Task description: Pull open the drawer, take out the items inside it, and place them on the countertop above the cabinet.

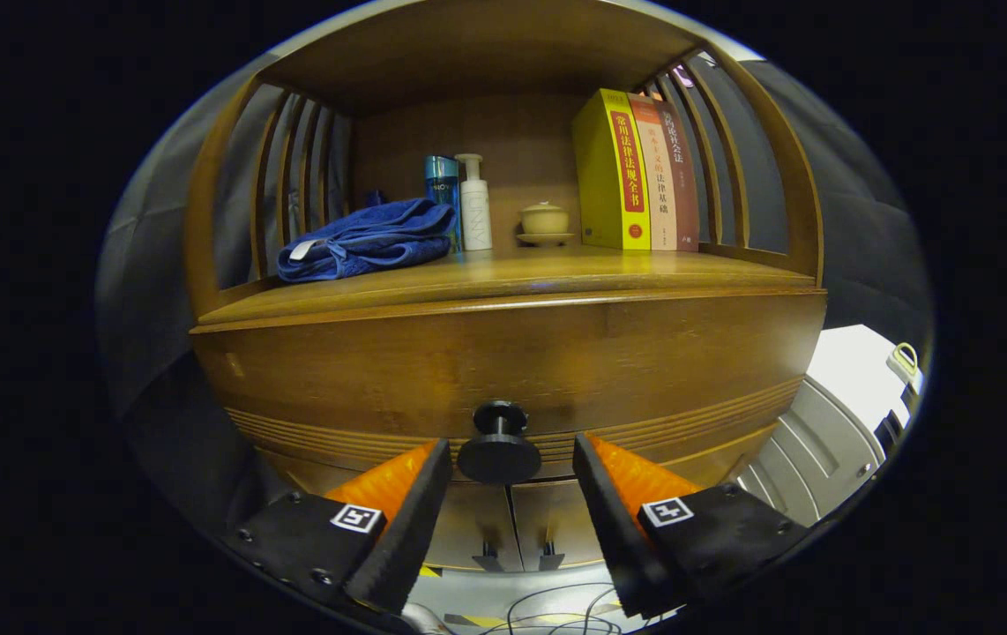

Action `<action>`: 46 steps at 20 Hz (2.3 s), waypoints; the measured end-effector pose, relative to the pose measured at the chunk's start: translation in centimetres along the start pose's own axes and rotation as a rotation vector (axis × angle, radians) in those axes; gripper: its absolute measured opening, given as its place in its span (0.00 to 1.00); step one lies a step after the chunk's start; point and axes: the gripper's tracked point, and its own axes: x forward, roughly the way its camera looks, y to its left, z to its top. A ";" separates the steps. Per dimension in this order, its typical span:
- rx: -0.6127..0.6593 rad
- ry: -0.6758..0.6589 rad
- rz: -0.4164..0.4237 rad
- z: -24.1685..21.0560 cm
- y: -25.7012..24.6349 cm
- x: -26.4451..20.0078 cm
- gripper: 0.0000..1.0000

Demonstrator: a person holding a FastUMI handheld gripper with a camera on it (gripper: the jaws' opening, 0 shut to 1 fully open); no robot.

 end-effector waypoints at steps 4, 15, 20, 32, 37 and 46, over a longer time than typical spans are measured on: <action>0.001 -0.034 -0.004 0.5 0.4 0.1 0.73; -0.004 -0.014 0.000 0.1 0.6 -0.5 0.47; 0.010 0.002 0.008 -0.6 0.5 -2.7 0.47; 0.025 0.047 0.018 -2.9 0.3 -9.7 0.47; 0.020 0.059 0.033 -3.6 0.4 -11.8 0.47; 0.022 0.106 0.053 -5.7 0.3 -15.7 0.47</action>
